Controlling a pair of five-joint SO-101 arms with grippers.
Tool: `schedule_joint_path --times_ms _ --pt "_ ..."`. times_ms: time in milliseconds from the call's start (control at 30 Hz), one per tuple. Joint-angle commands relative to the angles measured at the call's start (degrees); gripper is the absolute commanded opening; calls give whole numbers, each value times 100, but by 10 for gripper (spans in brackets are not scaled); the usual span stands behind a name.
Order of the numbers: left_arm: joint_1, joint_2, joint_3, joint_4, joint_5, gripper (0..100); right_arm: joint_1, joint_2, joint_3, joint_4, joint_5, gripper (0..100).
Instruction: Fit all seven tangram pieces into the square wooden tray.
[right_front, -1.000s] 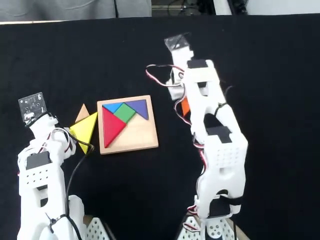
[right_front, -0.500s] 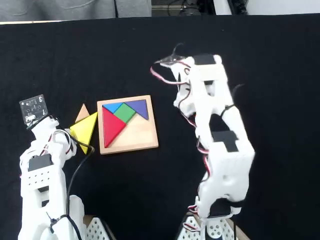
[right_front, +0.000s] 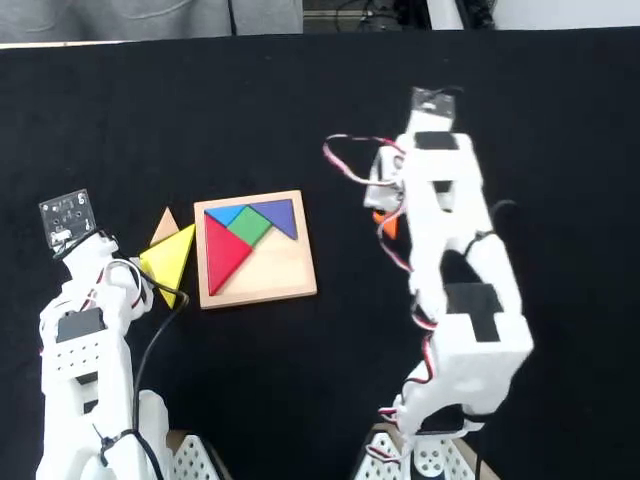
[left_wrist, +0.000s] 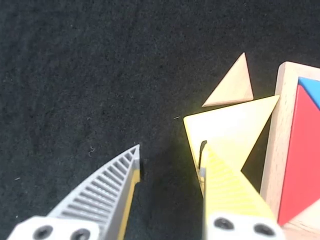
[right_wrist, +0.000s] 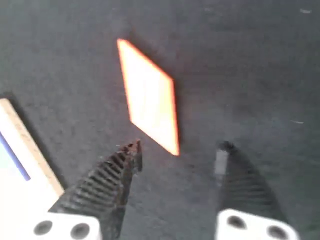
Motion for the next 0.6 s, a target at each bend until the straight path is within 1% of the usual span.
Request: schedule_joint_path --times_ms 0,167,267,333,467,567 --pt "-48 -123 -13 -97 26 198 -316 145 -338 -167 -141 315" --pt "-66 -123 -13 -105 26 198 -255 971 -1235 -114 -651 315" --pt "-57 -123 -13 -105 26 198 -123 1613 -1789 88 -712 306" --pt "-57 -123 -13 -97 26 198 -26 1991 -2202 369 -712 251" --pt "-57 -123 -13 -105 26 198 132 2580 -3240 1178 -695 94" --pt "-57 -123 -13 -105 26 198 141 2862 -3873 1723 -686 12"
